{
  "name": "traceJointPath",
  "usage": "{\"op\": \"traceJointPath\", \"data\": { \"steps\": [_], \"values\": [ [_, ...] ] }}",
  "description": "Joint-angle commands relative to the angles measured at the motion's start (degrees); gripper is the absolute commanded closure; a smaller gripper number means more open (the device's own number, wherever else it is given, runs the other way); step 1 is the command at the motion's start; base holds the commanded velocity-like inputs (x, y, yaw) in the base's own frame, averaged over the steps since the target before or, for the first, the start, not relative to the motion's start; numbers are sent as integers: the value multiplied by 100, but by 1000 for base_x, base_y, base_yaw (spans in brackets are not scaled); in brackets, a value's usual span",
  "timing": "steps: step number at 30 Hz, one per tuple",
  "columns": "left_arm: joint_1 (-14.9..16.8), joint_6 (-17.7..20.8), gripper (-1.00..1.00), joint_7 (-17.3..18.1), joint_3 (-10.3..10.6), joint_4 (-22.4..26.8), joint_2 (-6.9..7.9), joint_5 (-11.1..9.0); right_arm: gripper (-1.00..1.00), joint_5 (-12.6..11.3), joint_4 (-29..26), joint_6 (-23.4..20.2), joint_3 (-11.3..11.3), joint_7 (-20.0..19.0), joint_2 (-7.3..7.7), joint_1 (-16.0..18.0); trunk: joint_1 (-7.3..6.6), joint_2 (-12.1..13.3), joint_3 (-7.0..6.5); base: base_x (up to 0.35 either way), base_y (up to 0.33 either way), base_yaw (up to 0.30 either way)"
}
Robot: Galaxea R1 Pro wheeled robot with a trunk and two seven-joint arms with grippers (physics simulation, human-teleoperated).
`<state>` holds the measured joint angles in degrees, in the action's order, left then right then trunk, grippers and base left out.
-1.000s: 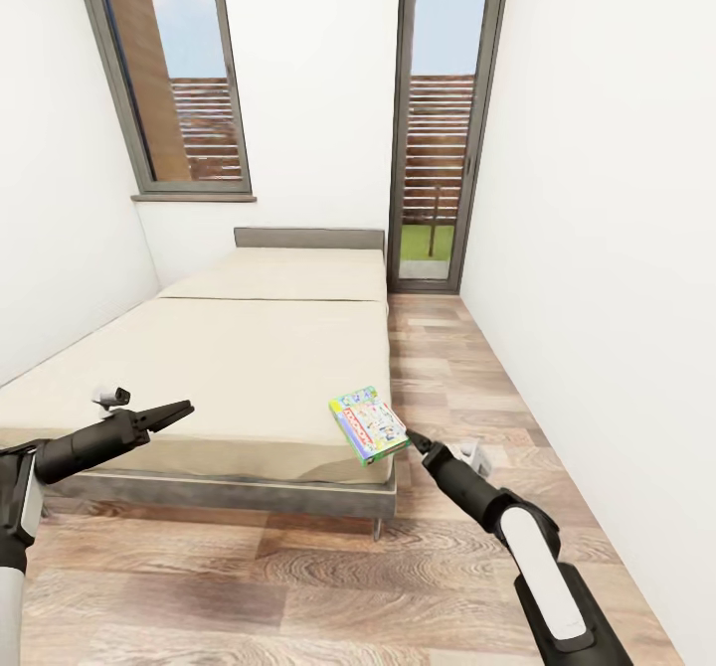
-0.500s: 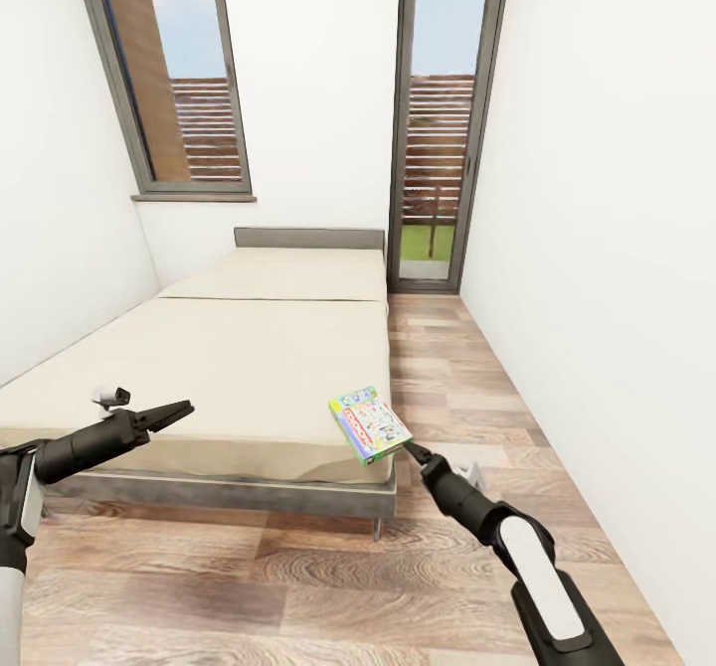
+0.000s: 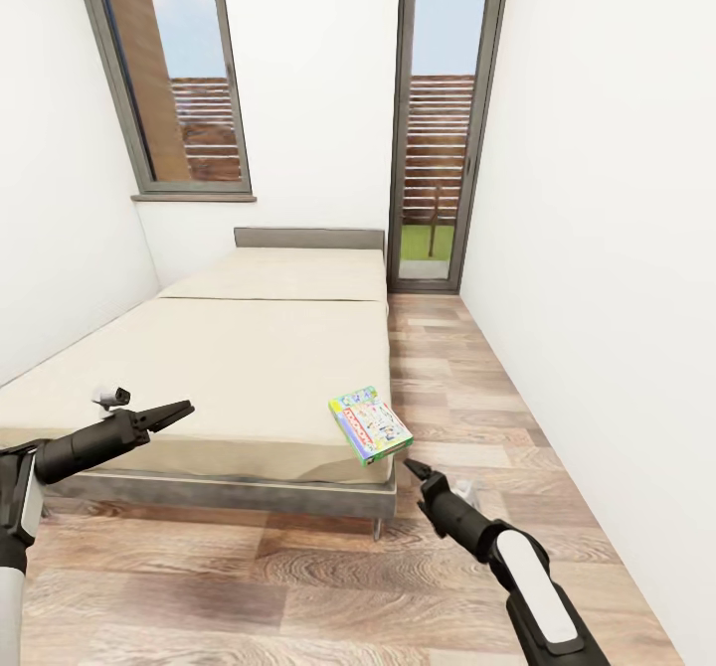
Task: Put all the toys in the child's room - the three board games (two on the bed and one on the table), the two jigsaw puzzles on the table, and the tennis ball on the table - inside the toy box on the table in the child's room.
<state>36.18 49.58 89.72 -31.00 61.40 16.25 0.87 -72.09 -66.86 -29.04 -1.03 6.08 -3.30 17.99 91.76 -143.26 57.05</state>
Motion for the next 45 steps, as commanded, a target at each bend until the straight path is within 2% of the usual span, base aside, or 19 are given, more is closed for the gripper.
{"op": "traceJointPath", "data": {
  "steps": [1, 8, 19, 33, 45],
  "values": [
    [3, 61, -100, 28, -2, 1, 1, 10, -100, -62, 1, -11, 2, 55, -18, 2, -1, -2, 6, 0, 0, 0],
    [3, 61, -100, 28, -2, -1, 1, 10, -100, -72, 111, 9, 23, 40, -130, 2, -1, -2, 6, 0, 0, 0],
    [3, 61, -100, 28, -2, -4, 9, 10, -100, -153, 666, 387, -18, 49, -263, 41, -1, -2, 6, 0, 0, 0],
    [3, 61, -100, 28, -2, -5, 7, 17, -100, -179, 720, 318, -45, 23, -302, 72, -1, -2, 6, 0, 0, 0],
    [3, 61, -100, 28, -2, -5, 8, 14, -100, -191, 751, -9, -46, 20, -303, 73, -1, -2, 6, 0, 0, 0]
  ]
}}
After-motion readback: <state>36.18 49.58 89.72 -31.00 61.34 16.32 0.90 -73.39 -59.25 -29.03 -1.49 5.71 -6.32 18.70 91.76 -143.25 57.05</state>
